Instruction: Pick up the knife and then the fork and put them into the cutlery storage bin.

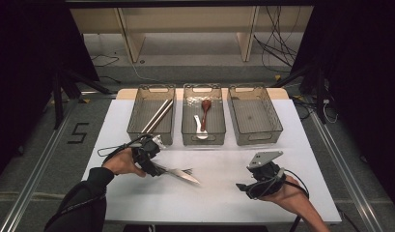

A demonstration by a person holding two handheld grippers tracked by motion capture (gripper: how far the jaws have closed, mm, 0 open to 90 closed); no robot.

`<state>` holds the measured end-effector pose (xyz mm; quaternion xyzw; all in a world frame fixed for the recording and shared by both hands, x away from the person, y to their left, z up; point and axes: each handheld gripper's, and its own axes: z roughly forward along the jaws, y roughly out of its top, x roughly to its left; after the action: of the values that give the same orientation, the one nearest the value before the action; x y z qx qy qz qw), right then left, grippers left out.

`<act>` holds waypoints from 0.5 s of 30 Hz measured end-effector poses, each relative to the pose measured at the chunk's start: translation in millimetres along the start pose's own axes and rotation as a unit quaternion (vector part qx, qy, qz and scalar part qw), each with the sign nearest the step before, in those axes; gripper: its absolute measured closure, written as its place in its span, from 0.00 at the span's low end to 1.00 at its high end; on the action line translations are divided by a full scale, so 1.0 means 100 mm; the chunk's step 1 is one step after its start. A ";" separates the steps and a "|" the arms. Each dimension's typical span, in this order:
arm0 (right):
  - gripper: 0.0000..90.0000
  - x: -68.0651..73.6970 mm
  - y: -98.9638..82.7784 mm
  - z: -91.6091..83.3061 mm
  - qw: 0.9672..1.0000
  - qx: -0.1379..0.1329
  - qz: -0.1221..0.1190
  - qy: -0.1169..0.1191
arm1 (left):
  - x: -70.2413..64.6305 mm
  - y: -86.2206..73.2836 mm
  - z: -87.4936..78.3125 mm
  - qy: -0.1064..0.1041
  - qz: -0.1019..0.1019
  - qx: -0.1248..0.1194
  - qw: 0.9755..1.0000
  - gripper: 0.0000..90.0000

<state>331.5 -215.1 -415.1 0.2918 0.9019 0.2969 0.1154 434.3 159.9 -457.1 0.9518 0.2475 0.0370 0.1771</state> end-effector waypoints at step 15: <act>0.34 0.00 0.00 0.01 1.000 0.000 -0.002 0.000 | -0.08 0.06 0.13 -0.006 0.042 0.014 0.999 0.42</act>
<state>331.9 -215.3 -415.7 0.2902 0.9023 0.2970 0.1164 431.9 147.1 -466.7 0.9639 0.2070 0.0355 0.1637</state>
